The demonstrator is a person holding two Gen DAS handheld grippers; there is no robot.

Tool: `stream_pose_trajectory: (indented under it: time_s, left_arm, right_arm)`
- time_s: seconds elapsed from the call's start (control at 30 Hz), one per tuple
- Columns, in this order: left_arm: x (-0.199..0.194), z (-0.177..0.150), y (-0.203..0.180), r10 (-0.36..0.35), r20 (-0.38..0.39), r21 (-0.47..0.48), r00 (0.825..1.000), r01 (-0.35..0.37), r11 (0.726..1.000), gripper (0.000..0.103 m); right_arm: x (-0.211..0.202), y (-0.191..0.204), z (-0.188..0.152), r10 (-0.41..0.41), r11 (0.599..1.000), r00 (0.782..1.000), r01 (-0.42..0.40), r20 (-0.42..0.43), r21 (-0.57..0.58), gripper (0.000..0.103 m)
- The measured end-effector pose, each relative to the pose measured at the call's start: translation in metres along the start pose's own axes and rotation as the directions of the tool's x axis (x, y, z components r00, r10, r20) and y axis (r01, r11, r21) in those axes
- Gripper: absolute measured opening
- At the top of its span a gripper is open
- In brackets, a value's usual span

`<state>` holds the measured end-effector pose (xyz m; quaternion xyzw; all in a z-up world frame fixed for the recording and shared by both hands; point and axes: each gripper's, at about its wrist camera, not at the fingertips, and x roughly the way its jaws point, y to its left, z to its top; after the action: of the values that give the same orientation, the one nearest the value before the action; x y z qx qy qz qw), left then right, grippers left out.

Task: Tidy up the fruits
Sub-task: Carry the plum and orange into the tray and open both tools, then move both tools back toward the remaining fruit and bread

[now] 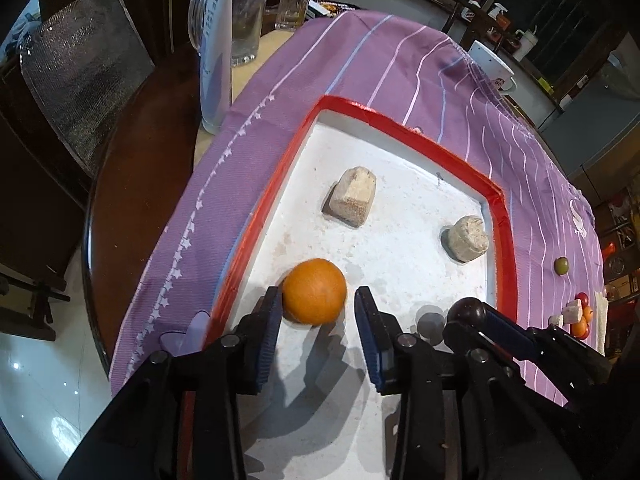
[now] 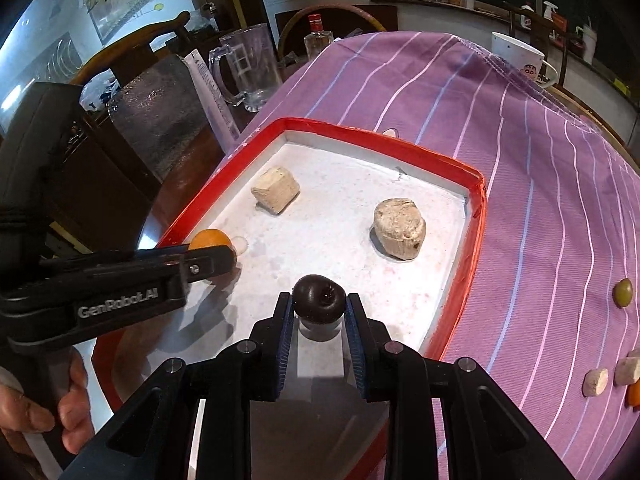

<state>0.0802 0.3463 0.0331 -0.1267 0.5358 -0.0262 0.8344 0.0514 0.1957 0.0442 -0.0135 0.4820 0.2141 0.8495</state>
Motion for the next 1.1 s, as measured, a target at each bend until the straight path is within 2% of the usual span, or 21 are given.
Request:
stream_pose_trajectory:
  time_s: [0.23, 0.33, 0.43, 0.5, 0.6, 0.77, 0.87, 1.1]
  left_arm:
    - [-0.030, -0.004, -0.005, 0.026, 0.059, 0.025, 0.998, -0.028, 0.999, 0.040]
    - [-0.048, -0.008, -0.009, 0.048, 0.107, 0.030, 0.993, -0.051, 0.998, 0.051]
    - [-0.066, -0.012, -0.014, 0.073, 0.149, 0.034, 0.986, -0.079, 0.996, 0.051]
    - [-0.077, -0.016, -0.015, 0.077, 0.165, 0.026, 0.983, -0.082, 0.996, 0.052]
    - [-0.091, -0.020, -0.018, 0.094, 0.186, 0.013, 0.978, -0.098, 0.995, 0.052]
    - [-0.124, -0.032, -0.032, 0.141, 0.274, 0.005, 0.951, -0.148, 0.989, 0.053]
    - [-0.142, -0.039, -0.046, 0.138, 0.342, 0.023, 0.929, -0.155, 0.988, 0.058]
    - [-0.155, -0.048, -0.099, 0.131, 0.325, 0.077, 0.937, -0.164, 0.983, 0.059]
  right_arm:
    - [-0.002, 0.000, -0.001, 0.009, 1.000, 1.000, -0.009, -0.001, -0.002, 0.030]
    - [-0.004, -0.001, -0.001, 0.019, 1.000, 1.000, -0.019, 0.003, -0.001, 0.031]
    - [-0.005, -0.002, -0.002, 0.026, 1.000, 1.000, -0.026, 0.003, -0.007, 0.039]
    - [-0.006, -0.004, -0.003, 0.030, 1.000, 1.000, -0.030, 0.004, -0.008, 0.049]
    - [-0.013, -0.008, -0.004, 0.038, 0.999, 0.999, -0.038, 0.021, 0.008, 0.051]
    - [-0.049, -0.021, -0.010, 0.057, 0.997, 0.994, -0.062, 0.091, 0.052, 0.052]
    - [-0.072, -0.034, -0.019, 0.061, 0.993, 0.989, -0.074, 0.132, 0.095, 0.052]
    - [-0.125, -0.077, -0.051, 0.015, 0.976, 0.979, -0.059, 0.203, 0.211, 0.053]
